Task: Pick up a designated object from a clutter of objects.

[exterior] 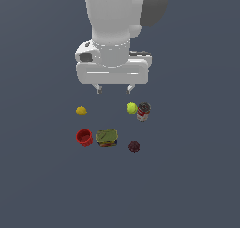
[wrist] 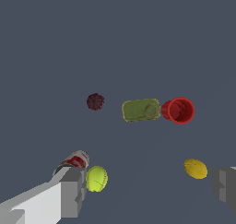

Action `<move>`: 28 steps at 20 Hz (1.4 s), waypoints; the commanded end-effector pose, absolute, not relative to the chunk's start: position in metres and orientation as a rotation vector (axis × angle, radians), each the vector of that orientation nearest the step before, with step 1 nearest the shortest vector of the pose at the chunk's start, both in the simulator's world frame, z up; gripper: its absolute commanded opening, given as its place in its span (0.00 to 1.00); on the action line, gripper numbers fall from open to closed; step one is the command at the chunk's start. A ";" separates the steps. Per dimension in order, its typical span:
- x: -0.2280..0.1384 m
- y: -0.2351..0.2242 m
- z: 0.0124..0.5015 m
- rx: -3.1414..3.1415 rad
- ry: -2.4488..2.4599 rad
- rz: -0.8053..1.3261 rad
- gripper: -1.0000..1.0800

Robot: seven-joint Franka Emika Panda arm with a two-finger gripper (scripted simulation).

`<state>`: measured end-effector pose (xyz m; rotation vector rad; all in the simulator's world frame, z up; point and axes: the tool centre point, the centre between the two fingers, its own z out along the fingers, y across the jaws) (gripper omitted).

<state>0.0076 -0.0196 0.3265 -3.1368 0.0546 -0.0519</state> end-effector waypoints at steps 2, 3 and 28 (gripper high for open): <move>0.008 -0.019 0.327 -3.136 0.054 -0.052 0.96; 0.008 -0.019 0.327 -3.136 0.051 -0.053 0.96; 0.025 -0.039 0.293 -3.117 -0.116 -0.062 0.96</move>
